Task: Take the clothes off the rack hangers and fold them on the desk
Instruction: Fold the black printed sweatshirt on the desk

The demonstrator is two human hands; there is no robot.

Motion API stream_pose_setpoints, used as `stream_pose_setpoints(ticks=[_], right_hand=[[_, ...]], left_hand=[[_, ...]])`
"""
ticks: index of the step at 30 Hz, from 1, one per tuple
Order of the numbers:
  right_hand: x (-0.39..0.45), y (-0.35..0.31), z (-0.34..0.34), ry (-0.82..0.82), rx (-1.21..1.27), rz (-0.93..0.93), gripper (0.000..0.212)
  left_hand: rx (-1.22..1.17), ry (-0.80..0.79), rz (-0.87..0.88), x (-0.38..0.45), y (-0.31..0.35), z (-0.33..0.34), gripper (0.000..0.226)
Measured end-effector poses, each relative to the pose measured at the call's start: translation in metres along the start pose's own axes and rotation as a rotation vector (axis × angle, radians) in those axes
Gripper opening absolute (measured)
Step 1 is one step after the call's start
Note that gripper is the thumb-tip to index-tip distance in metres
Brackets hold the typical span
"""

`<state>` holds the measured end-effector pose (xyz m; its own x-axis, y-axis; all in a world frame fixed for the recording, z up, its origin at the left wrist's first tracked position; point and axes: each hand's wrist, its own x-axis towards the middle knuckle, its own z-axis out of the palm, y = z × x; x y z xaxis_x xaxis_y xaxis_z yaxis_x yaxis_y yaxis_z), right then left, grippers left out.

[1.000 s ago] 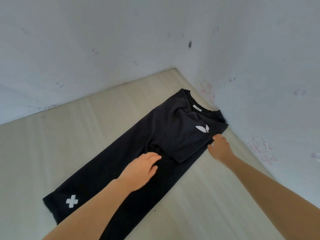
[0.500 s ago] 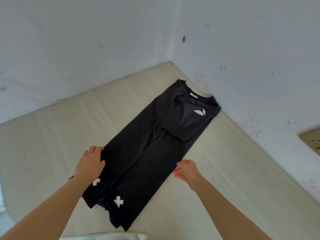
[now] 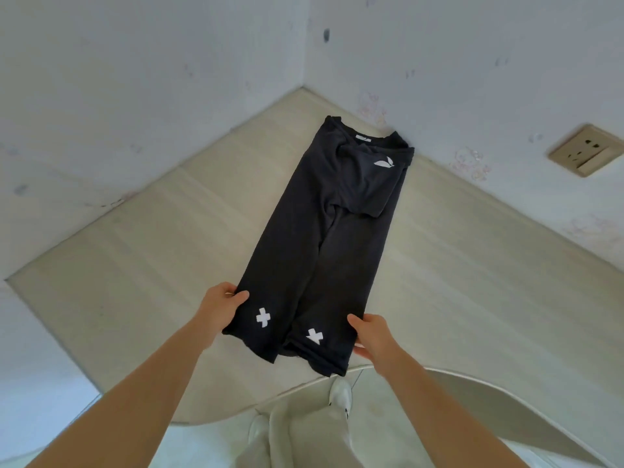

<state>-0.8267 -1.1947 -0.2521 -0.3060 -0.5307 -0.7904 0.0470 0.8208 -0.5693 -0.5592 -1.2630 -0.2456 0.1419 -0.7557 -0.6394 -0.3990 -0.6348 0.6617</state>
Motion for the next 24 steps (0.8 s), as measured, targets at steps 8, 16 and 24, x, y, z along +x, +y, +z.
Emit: stream_pose_setpoints(ticks=[8, 16, 24], right_hand=[[-0.036, 0.032, -0.009, 0.167, -0.043, -0.019, 0.018], [-0.057, 0.056, -0.009, 0.139, -0.152, -0.066, 0.044], [-0.084, 0.022, -0.024, 0.065, 0.031, -0.178, 0.031]], left_hand=[[0.095, -0.073, 0.012, -0.020, -0.026, 0.002, 0.016], [-0.040, -0.250, 0.051, -0.041, -0.032, -0.009, 0.050], [0.042, -0.361, 0.179, -0.044, 0.017, -0.029, 0.011]])
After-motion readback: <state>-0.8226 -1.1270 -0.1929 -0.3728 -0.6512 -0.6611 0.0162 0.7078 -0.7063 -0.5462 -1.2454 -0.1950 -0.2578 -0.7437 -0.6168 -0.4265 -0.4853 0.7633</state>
